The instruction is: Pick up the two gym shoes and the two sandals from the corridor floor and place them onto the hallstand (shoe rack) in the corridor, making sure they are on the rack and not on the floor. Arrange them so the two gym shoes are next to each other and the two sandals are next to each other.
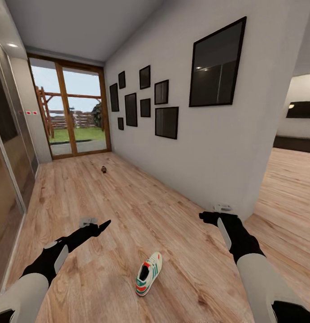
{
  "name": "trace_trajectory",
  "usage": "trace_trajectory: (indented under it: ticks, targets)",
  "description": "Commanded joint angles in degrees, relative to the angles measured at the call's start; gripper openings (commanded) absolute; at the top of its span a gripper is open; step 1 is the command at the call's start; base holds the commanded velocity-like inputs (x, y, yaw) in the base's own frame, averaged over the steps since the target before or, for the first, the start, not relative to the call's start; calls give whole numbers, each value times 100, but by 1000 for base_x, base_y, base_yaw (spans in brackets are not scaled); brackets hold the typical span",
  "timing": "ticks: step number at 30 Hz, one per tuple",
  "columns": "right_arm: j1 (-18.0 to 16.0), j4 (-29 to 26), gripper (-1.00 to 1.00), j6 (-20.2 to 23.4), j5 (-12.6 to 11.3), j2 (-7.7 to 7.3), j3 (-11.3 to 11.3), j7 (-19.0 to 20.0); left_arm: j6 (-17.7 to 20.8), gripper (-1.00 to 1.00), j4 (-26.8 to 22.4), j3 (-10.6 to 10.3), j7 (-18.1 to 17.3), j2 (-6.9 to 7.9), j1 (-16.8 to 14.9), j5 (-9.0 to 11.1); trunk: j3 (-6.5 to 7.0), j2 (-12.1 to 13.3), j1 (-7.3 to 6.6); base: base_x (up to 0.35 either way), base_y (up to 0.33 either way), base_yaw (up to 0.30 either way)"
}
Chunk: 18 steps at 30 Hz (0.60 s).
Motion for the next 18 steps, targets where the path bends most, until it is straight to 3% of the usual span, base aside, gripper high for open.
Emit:
trace_trajectory:
  ticks: [1,12,18]
  targets:
    - [-3,-6,100,28,9,2,-4,-2,-15,100,7,16,-28,0,-4,3,-6,-3,-1,0,0,-284]
    - [-3,-3,100,28,10,2,-4,-2,-13,100,7,17,-28,1,-4,3,-6,-3,-1,12,2,-296]
    - [-3,1,100,28,10,2,-4,-2,-14,100,7,17,-28,1,-4,3,-6,-3,-1,167,105,-218]
